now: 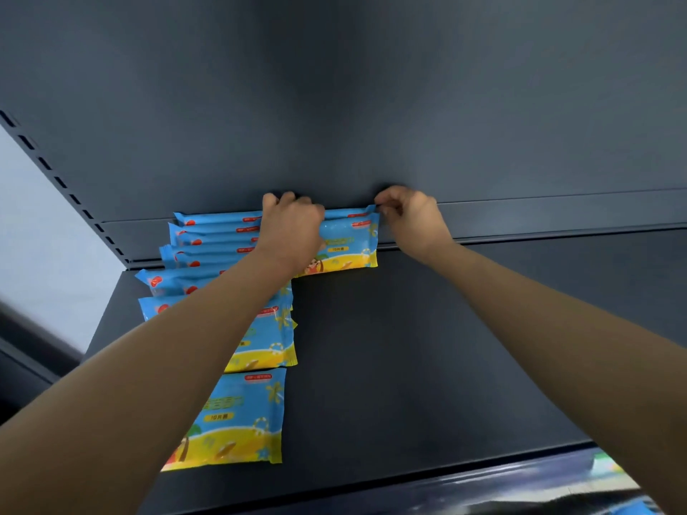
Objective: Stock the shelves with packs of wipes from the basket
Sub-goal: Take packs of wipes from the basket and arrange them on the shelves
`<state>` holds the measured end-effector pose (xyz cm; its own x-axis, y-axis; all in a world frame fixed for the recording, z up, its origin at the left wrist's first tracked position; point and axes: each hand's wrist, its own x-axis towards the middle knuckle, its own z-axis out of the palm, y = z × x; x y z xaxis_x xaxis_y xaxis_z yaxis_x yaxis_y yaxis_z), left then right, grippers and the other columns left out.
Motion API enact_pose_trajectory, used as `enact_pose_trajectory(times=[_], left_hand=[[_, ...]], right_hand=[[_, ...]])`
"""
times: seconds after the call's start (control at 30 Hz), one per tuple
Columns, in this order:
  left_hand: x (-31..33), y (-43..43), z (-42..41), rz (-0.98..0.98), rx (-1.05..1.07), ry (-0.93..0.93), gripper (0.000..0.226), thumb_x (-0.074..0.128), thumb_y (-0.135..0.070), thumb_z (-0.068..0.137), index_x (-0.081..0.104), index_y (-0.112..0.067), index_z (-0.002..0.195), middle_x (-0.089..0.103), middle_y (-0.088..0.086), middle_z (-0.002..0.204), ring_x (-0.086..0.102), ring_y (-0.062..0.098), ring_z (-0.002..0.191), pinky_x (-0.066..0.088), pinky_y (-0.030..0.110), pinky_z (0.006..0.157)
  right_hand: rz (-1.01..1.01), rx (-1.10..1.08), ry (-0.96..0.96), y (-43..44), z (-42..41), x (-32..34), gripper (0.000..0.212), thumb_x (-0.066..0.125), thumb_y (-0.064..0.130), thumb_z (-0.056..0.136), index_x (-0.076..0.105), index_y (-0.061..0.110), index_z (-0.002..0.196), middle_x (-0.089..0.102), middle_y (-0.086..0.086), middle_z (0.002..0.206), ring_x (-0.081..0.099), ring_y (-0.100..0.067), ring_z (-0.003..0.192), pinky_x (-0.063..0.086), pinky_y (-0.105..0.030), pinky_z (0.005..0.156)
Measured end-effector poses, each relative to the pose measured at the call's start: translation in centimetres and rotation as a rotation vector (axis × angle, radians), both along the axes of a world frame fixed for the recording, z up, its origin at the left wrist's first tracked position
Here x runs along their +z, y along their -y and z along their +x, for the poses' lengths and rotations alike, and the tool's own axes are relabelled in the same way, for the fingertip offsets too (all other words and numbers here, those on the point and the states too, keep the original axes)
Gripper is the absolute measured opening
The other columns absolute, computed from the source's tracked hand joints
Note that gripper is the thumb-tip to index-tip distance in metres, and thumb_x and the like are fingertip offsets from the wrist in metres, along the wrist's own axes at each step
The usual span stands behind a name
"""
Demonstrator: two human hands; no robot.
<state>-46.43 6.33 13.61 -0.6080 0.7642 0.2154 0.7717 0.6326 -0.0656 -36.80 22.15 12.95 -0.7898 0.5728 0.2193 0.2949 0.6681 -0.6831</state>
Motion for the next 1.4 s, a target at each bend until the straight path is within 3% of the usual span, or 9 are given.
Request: enact_pose_trajectory(times=[0.17,0.37,0.53,0.63,0.8,0.87,1.13,1.2,1.4], left_hand=[[-0.8,-0.6,0.1,0.046,-0.011,-0.080,0.034,0.064,-0.025,0.082,0.052,-0.012,0.111,0.054,0.008,0.110,0.047,0.026,0.104,0.031,0.039,0.089],[-0.4,-0.7,0.5,0.005,0.012,-0.104,0.052,0.072,-0.019,0.075,0.043,-0.010,0.117,0.048,0.012,0.117,0.045,0.029,0.108,0.034,0.041,0.089],[0.7,-0.1,2.3,-0.015,0.018,-0.114,0.054,0.070,-0.020,0.077,0.043,-0.010,0.122,0.045,0.012,0.120,0.042,0.030,0.112,0.033,0.042,0.093],[1.7,0.4,5.1,0.061,-0.038,-0.117,0.045,0.064,-0.016,0.081,0.045,-0.011,0.121,0.046,0.010,0.119,0.042,0.028,0.110,0.031,0.039,0.092],[4.2,0.8,11.8,0.245,-0.192,-0.134,0.033,0.059,-0.019,0.084,0.052,-0.010,0.114,0.052,0.009,0.111,0.047,0.031,0.104,0.031,0.040,0.089],[5.3,1.1,14.7,0.318,-0.248,-0.188,0.031,0.063,-0.019,0.081,0.056,-0.009,0.109,0.056,0.010,0.105,0.052,0.032,0.099,0.033,0.041,0.086],[7.9,1.8,27.0,0.417,-0.394,-0.273,0.039,0.071,-0.018,0.071,0.060,-0.006,0.106,0.060,0.012,0.101,0.057,0.034,0.092,0.030,0.038,0.082],[7.3,1.4,30.7,0.407,-0.423,-0.238,0.041,0.073,-0.019,0.069,0.060,-0.006,0.106,0.060,0.011,0.101,0.057,0.033,0.092,0.033,0.039,0.082],[0.9,-1.1,41.3,0.257,-0.523,-0.056,0.037,0.076,-0.018,0.066,0.062,-0.008,0.099,0.061,0.009,0.095,0.060,0.031,0.087,0.044,0.039,0.077]], right_hand=[[0.160,0.016,0.012,0.3,1.2,0.3,0.025,0.046,0.006,0.092,0.063,0.008,0.110,0.066,-0.013,0.106,0.061,-0.029,0.093,0.049,-0.041,0.083],[0.321,0.069,0.001,0.9,3.0,0.4,0.026,0.046,0.002,0.090,0.063,0.005,0.110,0.066,-0.012,0.106,0.057,-0.028,0.098,0.046,-0.032,0.078],[0.514,0.151,0.053,1.6,5.1,1.3,0.034,0.046,0.004,0.090,0.060,0.007,0.120,0.063,-0.013,0.111,0.053,-0.032,0.102,0.044,-0.037,0.087],[0.628,0.179,0.054,2.4,7.1,2.1,0.033,0.048,0.005,0.090,0.059,0.006,0.121,0.063,-0.013,0.114,0.053,-0.035,0.101,0.043,-0.044,0.087],[0.850,0.150,0.008,3.5,12.4,3.9,0.022,0.060,0.004,0.083,0.068,0.000,0.103,0.068,-0.016,0.101,0.063,-0.035,0.084,0.047,-0.040,0.068],[0.914,0.132,-0.013,3.6,14.9,4.7,0.021,0.062,0.007,0.083,0.068,0.000,0.102,0.069,-0.015,0.100,0.064,-0.034,0.083,0.047,-0.039,0.067],[1.003,0.037,-0.089,3.3,27.7,6.7,0.029,0.057,0.016,0.087,0.065,0.002,0.111,0.066,-0.013,0.109,0.063,-0.032,0.095,0.040,-0.036,0.079],[0.984,0.016,-0.090,2.8,31.7,6.2,0.029,0.059,0.015,0.086,0.065,0.002,0.111,0.066,-0.013,0.108,0.063,-0.032,0.096,0.037,-0.036,0.080],[0.815,0.026,0.016,0.5,43.4,0.9,0.027,0.065,0.008,0.076,0.068,-0.001,0.101,0.068,-0.017,0.101,0.065,-0.036,0.090,0.050,-0.040,0.077]])
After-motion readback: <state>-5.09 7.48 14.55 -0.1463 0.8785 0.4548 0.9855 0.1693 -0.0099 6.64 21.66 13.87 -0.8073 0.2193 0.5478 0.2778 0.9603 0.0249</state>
